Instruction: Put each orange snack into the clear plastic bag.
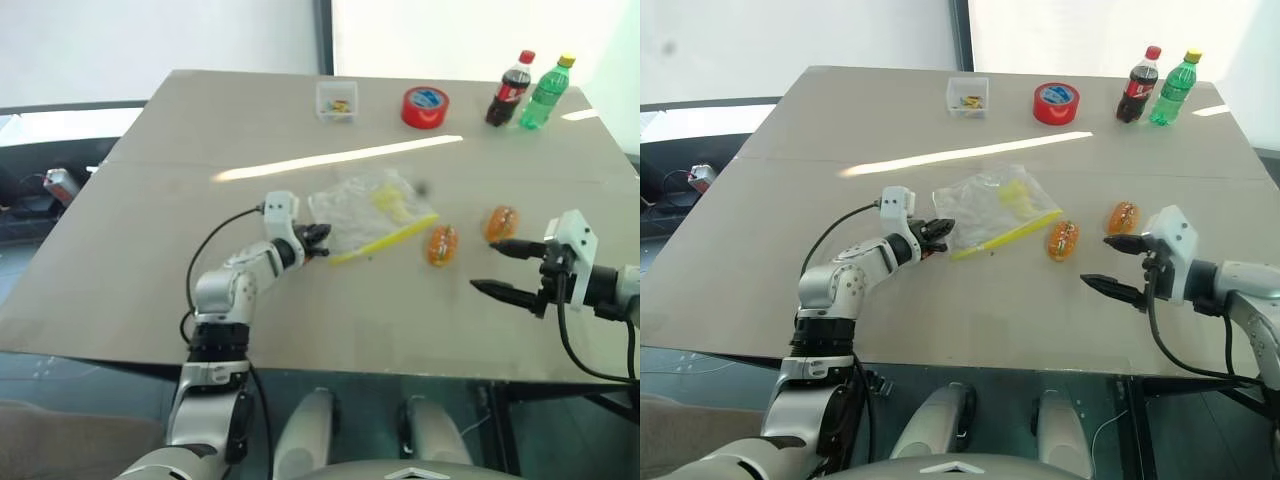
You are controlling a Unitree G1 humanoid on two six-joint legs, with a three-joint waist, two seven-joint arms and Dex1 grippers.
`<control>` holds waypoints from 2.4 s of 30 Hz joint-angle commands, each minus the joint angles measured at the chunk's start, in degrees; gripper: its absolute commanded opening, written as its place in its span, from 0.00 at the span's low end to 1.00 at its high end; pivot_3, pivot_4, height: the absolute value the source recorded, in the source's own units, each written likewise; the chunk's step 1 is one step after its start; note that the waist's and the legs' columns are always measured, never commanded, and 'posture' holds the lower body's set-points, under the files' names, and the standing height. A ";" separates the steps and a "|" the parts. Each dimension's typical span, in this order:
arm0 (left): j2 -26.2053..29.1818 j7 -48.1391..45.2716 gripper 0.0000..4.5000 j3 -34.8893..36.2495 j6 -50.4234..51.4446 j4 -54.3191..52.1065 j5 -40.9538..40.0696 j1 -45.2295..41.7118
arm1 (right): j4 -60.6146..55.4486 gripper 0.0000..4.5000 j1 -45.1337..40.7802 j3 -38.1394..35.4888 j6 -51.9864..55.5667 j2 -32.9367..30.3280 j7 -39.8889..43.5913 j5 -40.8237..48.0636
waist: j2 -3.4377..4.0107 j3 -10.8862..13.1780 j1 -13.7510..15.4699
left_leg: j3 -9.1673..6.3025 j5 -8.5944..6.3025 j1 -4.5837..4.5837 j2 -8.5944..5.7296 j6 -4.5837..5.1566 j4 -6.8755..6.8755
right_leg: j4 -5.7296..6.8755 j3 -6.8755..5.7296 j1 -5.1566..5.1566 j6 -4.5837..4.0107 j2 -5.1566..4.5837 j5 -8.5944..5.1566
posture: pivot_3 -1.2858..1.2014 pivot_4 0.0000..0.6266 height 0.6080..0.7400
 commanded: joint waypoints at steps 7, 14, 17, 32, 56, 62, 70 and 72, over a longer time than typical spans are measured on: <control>-2.79 7.17 0.02 10.29 16.00 -5.43 -9.00 -2.32 | -4.83 1.00 -3.92 2.91 0.33 2.12 -3.10 0.32 | -0.03 0.02 -0.24 | -0.04 0.00 0.00 0.01 0.00 0.00 | 0.02 -0.03 -0.01 0.01 0.02 0.00 | 0.52 0.24 1.00; -9.05 19.96 0.02 28.45 35.01 -15.14 -18.20 -6.46 | -8.17 1.00 -9.02 12.29 -1.92 8.57 -8.06 -4.38 | -0.18 0.10 -0.92 | -0.10 0.00 -0.04 0.04 -0.01 0.00 | 0.08 -0.05 -0.08 0.02 0.03 0.00 | 0.52 0.24 1.00; -11.46 23.61 0.02 33.93 40.59 -18.40 -18.40 -8.77 | -7.27 1.00 -9.80 18.70 -7.71 9.32 -8.75 -12.29 | -0.19 0.10 -0.82 | -0.15 0.01 -0.05 -0.01 -0.03 0.02 | 0.10 -0.12 -0.07 0.02 0.03 0.00 | 0.52 0.24 1.00; -9.96 33.42 0.02 35.30 44.05 -22.63 -33.11 -4.68 | 17.55 1.00 -24.34 33.34 -29.68 19.04 -20.00 -42.96 | -0.37 0.14 -1.62 | -0.07 0.28 -0.01 -0.04 -0.50 -0.01 | 0.55 0.06 -0.33 -0.01 0.02 0.00 | 0.52 0.24 1.00; 1.55 37.76 0.00 29.61 39.91 -20.10 -48.40 0.26 | 27.58 0.02 -30.47 32.98 -33.37 27.34 -23.18 -49.95 | -0.42 0.12 -1.71 | -0.08 0.31 -0.04 -0.06 -0.55 -0.11 | 0.74 0.34 -0.61 -0.03 0.02 0.01 | 0.52 0.24 1.00; 7.20 31.13 0.38 21.71 31.66 -21.26 -40.32 2.62 | 30.02 0.00 -33.84 32.53 -32.58 28.80 -25.07 -51.39 | -0.42 0.12 -1.76 | -0.02 0.36 -0.01 -0.06 -0.63 -0.23 | 0.73 0.34 -0.64 -0.05 0.03 0.01 | 0.52 0.24 1.00; 15.41 20.81 0.57 11.41 19.97 -21.98 -27.18 4.57 | 32.59 0.00 -36.98 32.92 -30.17 30.02 -24.76 -52.39 | -0.43 0.12 -1.72 | 0.08 0.38 -0.04 -0.06 -0.65 -0.47 | 0.60 0.35 -0.73 -0.07 0.02 0.00 | 0.52 0.24 1.00; 16.35 18.75 0.57 9.68 18.58 -22.30 -25.05 5.50 | 33.46 0.00 -37.67 32.94 -30.48 30.07 -25.03 -52.85 | -0.43 0.12 -1.77 | 0.03 0.38 -0.05 -0.06 -0.65 -0.49 | 0.56 0.36 -0.74 -0.07 0.02 0.00 | 0.52 0.24 1.00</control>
